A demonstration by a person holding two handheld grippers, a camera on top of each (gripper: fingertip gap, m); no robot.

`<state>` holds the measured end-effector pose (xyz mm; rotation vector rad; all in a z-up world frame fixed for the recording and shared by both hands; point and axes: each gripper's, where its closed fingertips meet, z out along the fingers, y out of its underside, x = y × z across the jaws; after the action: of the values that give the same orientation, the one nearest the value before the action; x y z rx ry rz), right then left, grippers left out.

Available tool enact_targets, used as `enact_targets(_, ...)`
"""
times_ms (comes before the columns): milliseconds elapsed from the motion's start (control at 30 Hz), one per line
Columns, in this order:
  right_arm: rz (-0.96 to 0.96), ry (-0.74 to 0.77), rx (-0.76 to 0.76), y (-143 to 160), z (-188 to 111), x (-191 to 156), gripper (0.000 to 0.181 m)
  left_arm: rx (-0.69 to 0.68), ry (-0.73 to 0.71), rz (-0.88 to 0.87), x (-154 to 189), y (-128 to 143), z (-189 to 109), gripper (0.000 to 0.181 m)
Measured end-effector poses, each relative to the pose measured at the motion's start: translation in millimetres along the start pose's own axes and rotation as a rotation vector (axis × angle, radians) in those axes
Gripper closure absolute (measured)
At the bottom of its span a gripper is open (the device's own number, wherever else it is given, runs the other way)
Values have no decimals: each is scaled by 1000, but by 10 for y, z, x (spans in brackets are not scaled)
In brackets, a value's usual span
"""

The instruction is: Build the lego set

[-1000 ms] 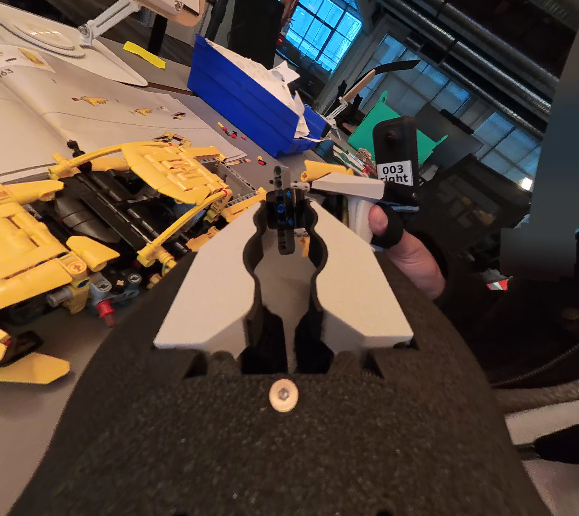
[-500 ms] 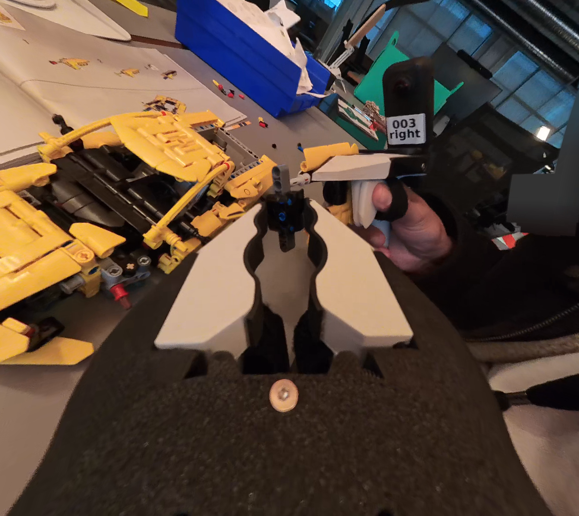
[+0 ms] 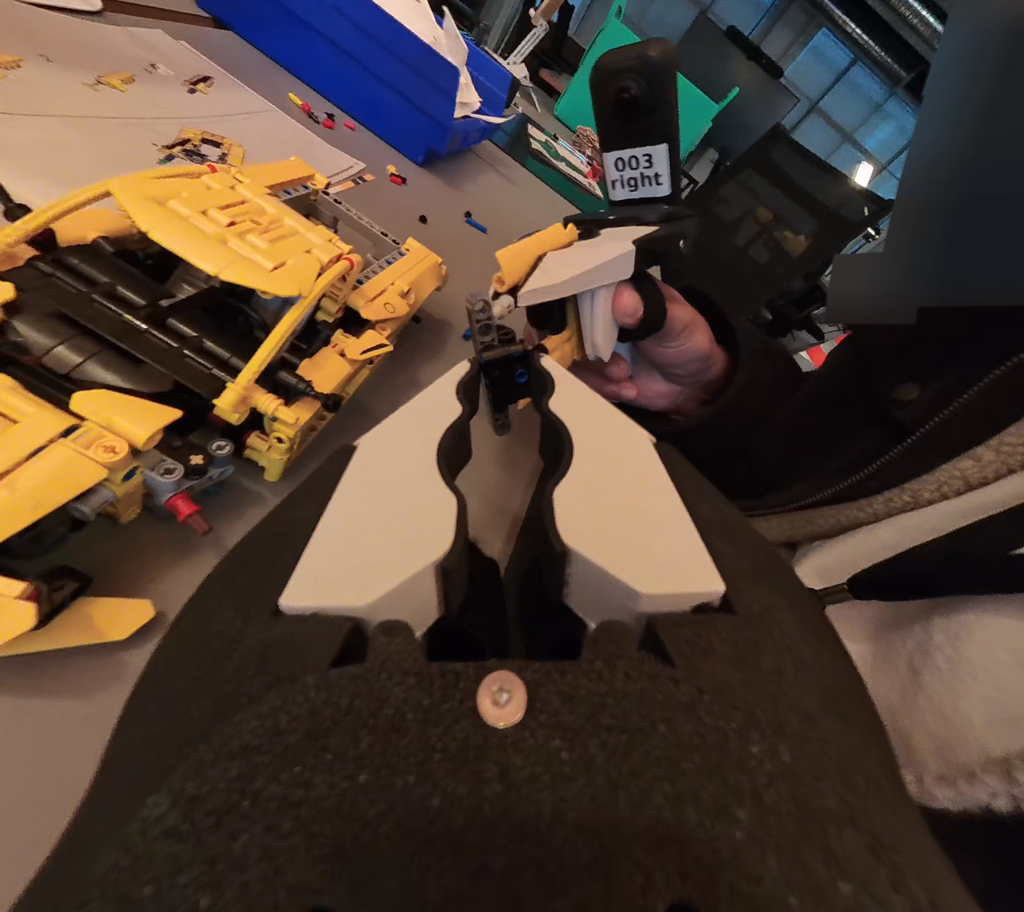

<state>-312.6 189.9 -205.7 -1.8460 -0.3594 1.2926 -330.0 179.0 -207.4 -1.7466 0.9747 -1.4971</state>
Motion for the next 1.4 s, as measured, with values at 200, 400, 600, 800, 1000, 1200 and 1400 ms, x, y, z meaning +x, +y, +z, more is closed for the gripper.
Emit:
enact_targets(200,24,-81,-31,51,33,-106,173,17,117,-116,88,-17,-25,158)
enact_targets(400,17,-113,-39,67,45,-168,173,52,135,-179,44,-69,-72,172)
enact_targets(600,40,-164,-41,74,51,-228,173,25,172,-112,119,-54,-81,172)
enact_targets(800,55,-197,-31,56,36,-270,173,-7,239,-58,199,-83,-131,172)
enact_targets(1000,53,-80,-39,87,54,-69,173,-470,-7,343,-107,369,-335,172)
enact_targets(1200,-3,-47,-94,186,117,-75,173,-1016,-54,505,-228,853,-558,172)
enact_targets(1400,14,-61,-81,168,100,-82,173,-1106,-83,587,-405,963,-481,170)
